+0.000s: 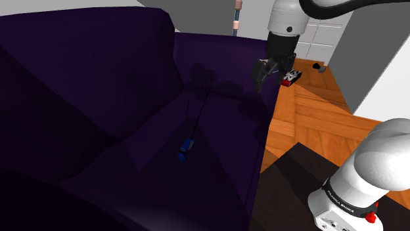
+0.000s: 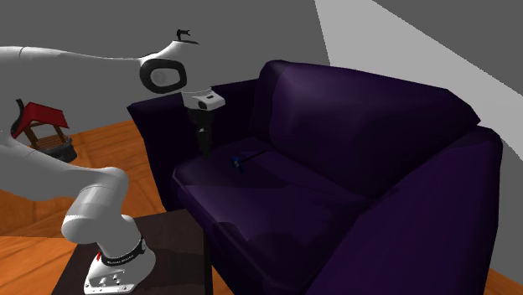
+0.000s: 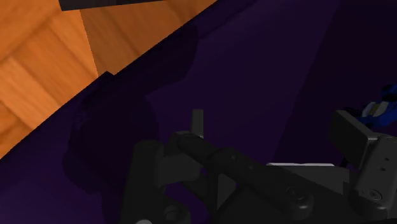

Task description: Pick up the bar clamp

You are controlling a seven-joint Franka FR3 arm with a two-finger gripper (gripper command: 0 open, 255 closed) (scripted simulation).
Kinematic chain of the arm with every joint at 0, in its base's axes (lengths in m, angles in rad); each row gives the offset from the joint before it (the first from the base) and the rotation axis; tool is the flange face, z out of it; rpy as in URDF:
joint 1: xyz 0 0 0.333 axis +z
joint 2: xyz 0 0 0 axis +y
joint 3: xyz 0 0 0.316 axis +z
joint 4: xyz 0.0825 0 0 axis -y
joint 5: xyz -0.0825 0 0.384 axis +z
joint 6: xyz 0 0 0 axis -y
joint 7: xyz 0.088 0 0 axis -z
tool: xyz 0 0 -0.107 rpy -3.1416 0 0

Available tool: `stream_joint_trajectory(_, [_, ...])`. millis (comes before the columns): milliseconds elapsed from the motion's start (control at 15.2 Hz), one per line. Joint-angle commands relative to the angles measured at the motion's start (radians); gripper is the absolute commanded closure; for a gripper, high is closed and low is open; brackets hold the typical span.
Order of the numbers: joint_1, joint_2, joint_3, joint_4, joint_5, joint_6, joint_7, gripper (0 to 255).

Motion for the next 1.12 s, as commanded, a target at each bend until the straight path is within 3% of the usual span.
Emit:
stream_joint_trajectory(0, [-0.006, 0.031, 0.06, -0.011, 0.027, 0.046, 0.094, 0])
stream_joint_trajectory(330, [-0.039, 0.152, 0.208, 0.008, 0.063, 0.156, 0.317, 0])
stream_joint_trajectory(594, [-0.085, 0.284, 0.331, 0.056, 0.053, 0.242, 0.505, 0])
stream_joint_trajectory(858, [-0.15, 0.45, 0.457, 0.13, -0.012, 0.319, 0.716, 0])
stream_joint_trajectory(1056, [-0.201, 0.604, 0.549, 0.204, -0.114, 0.362, 0.901, 0])
